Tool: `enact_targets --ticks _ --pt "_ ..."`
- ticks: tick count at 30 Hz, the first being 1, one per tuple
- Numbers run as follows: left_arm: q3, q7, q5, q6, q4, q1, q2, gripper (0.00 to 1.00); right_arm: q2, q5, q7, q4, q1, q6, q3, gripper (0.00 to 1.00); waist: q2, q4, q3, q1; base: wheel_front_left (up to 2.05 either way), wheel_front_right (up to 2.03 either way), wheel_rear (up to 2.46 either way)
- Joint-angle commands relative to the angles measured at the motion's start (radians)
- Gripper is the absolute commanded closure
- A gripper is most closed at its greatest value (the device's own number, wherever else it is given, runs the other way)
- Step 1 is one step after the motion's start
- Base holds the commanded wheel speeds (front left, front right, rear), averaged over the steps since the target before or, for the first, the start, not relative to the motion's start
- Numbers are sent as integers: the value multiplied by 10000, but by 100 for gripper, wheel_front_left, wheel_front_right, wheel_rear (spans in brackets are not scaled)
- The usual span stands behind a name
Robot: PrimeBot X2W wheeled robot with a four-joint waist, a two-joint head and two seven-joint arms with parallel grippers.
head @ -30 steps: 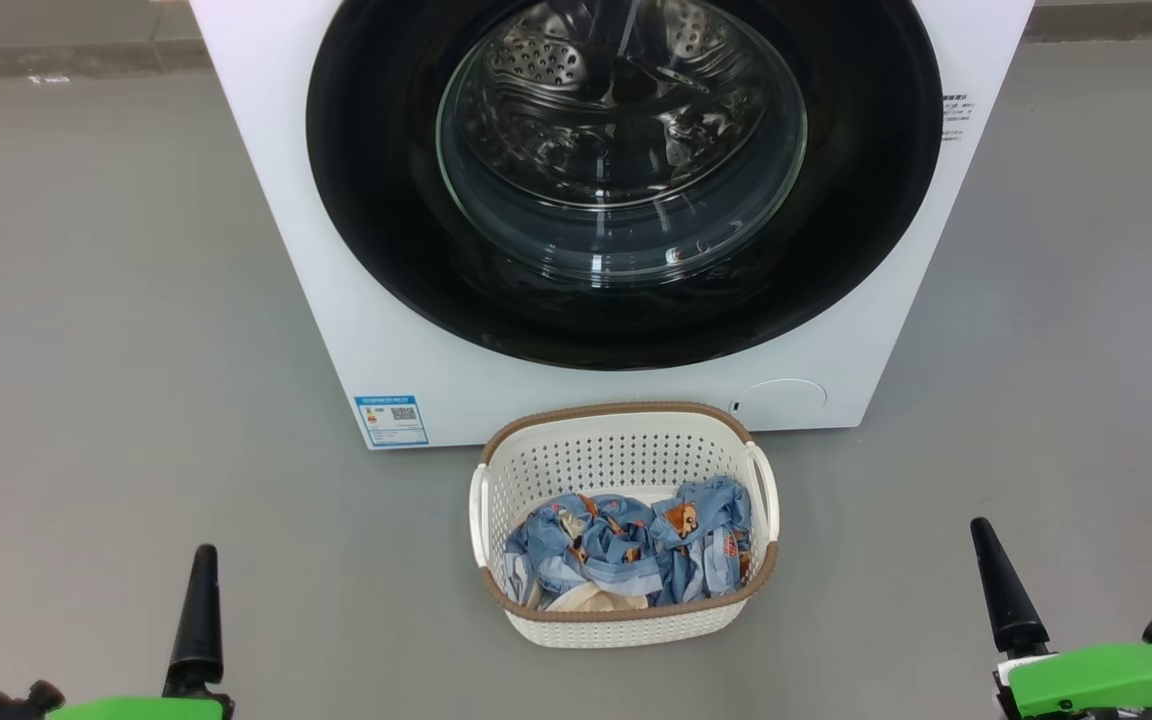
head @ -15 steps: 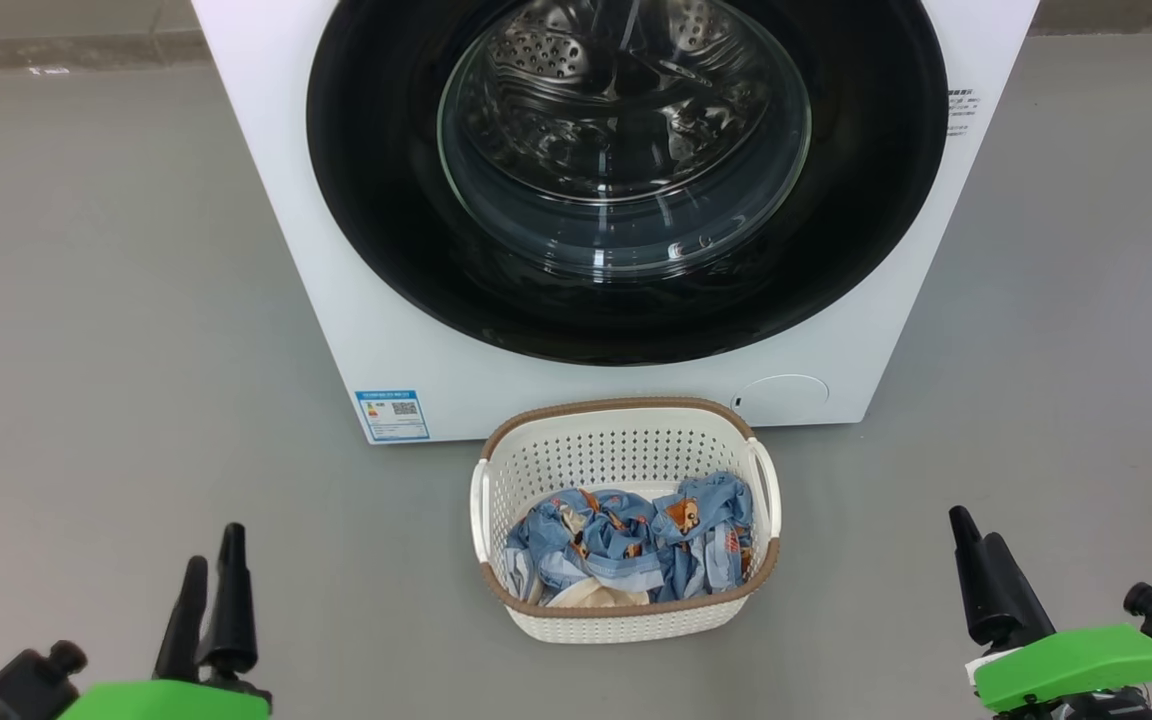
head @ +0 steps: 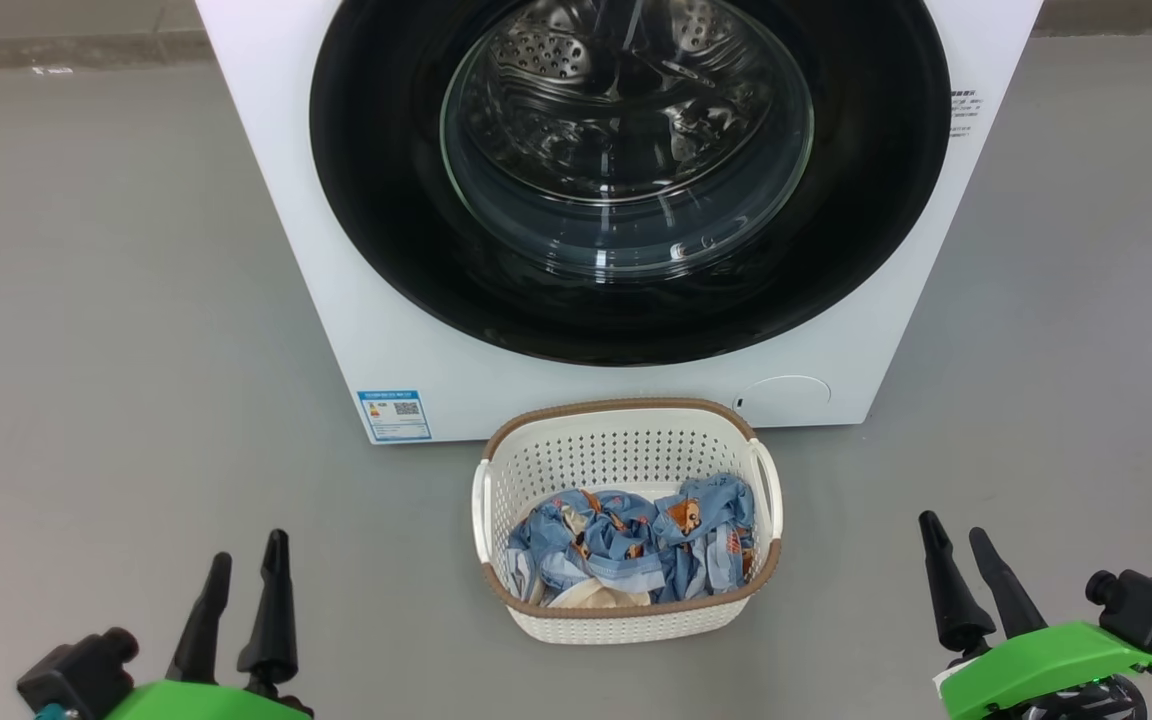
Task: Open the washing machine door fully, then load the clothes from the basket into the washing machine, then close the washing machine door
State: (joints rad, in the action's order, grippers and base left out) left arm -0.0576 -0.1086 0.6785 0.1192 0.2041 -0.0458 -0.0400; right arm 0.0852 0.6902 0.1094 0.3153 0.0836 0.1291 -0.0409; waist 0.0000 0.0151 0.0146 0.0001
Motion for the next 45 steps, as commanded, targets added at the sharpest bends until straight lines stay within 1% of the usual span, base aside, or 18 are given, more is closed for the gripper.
enact_targets --ticks 1,2,18,24,40,45 --pt "143 -170 -422 71 -158 -301 -218 0 39 -430 178 -165 512 10 233 0 0 4 -11 0 0 0 0" --pt "143 -170 -422 71 -158 -301 -218 0 39 -430 178 -165 512 10 233 0 0 4 -11 0 0 0 0" --pt "-171 -643 -2301 87 222 -417 -237 0 -55 -2566 581 28 707 12 558 0 0 59 -22 0 0 0 0" --pt "-339 -820 -2787 92 435 -485 -243 0 -77 -3317 702 -13 723 13 684 0 0 92 -13 0 0 0 0" --pt "-441 -1294 -4514 39 712 -614 -232 0 -128 -5239 1067 -115 765 15 861 0 0 102 -40 -1 0 0 0" --pt "-468 -1411 -4901 12 822 -642 -217 0 -122 -5721 1169 -131 782 15 907 0 0 112 -36 -1 0 0 0"
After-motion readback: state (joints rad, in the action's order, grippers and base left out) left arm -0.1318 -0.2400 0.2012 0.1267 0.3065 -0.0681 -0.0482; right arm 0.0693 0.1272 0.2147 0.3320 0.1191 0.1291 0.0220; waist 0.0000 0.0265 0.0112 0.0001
